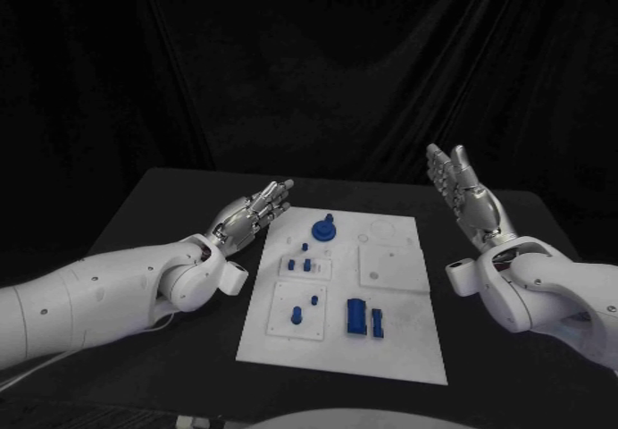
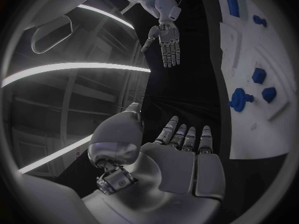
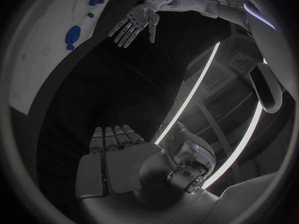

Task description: Assemble the parts on the task board

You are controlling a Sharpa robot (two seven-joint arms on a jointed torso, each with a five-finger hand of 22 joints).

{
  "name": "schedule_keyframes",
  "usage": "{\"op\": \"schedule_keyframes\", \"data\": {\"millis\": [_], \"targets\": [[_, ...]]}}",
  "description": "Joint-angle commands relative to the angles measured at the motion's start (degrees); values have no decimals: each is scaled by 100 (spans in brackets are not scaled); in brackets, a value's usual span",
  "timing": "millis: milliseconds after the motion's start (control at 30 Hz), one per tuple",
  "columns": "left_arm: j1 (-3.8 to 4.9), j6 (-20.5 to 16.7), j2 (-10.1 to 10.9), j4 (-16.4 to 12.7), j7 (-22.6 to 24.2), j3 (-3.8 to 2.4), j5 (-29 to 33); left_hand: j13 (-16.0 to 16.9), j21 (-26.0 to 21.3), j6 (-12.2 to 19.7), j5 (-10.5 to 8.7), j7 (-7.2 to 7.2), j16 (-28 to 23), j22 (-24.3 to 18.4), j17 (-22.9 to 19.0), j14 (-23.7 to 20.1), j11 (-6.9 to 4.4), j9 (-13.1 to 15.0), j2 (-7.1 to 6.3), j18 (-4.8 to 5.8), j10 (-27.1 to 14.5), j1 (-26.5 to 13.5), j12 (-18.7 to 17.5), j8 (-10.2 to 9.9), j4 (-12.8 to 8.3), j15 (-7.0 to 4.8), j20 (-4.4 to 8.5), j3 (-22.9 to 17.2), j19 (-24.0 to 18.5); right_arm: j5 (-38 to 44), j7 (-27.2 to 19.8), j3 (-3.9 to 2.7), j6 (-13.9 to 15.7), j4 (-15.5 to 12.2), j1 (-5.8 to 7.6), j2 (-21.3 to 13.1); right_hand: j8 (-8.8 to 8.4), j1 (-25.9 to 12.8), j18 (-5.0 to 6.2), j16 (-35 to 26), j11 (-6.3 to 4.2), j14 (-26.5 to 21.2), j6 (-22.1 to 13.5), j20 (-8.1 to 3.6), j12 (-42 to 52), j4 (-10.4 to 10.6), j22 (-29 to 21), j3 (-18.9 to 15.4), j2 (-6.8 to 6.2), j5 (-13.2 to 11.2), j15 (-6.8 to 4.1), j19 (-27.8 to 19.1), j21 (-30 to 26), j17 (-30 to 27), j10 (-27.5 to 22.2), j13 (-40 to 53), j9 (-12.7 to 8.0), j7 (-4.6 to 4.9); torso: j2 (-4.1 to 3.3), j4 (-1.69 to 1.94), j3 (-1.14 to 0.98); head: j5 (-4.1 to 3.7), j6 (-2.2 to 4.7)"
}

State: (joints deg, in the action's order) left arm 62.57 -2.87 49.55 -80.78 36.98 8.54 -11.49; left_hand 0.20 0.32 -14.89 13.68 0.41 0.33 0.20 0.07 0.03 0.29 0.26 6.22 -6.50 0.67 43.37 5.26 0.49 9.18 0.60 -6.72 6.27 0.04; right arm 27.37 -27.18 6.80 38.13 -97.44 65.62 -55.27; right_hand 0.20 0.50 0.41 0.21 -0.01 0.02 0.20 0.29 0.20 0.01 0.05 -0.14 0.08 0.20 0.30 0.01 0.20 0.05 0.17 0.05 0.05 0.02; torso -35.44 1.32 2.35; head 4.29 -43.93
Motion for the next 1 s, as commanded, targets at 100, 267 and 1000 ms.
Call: {"op": "schedule_keyframes", "data": {"millis": [100,267,1000], "targets": [[-66,-1600,-140,-271,-253,-220,482,-20,-32,566,-521,-41,-33,-20,-7,-3,-29,-26,-622,222,-67,-1655,-526,-49,-351,-60,259,-627,-4,-1560,-155,-282,374,334,-244,456,-20,-50,-41,-21,1,-2,-20,-29,-20,-1,-5,14,-8,-20,-30,-1,-20,-5,-17,-5,-5,-2,262,-81,-144,-237,536],[-122,-2398,-250,-476,-400,-421,693,-20,-32,715,-659,-41,-33,-20,-7,-3,-29,-26,-622,650,-67,-2092,-526,-49,-452,-60,672,-627,-4,-2173,-210,-489,491,550,-402,769,-20,-50,-41,-21,1,-2,-20,-29,-20,-1,-5,14,-8,-20,-30,-1,-20,-5,-17,-5,-5,-2,360,-111,-198,-351,786],[-241,-4124,-486,-918,-719,-854,1149,-20,-32,1489,-1368,-41,-33,-20,-7,-3,-29,-26,-622,650,-67,-3446,-526,-49,-918,-60,672,-627,-4,-2737,-261,-680,599,749,-546,1058,-20,-50,-41,-21,1,-2,-20,-29,-20,-1,-5,14,-8,-20,-30,-1,-20,-5,-17,-5,-5,-2,426,-132,-235,-429,955]]}}
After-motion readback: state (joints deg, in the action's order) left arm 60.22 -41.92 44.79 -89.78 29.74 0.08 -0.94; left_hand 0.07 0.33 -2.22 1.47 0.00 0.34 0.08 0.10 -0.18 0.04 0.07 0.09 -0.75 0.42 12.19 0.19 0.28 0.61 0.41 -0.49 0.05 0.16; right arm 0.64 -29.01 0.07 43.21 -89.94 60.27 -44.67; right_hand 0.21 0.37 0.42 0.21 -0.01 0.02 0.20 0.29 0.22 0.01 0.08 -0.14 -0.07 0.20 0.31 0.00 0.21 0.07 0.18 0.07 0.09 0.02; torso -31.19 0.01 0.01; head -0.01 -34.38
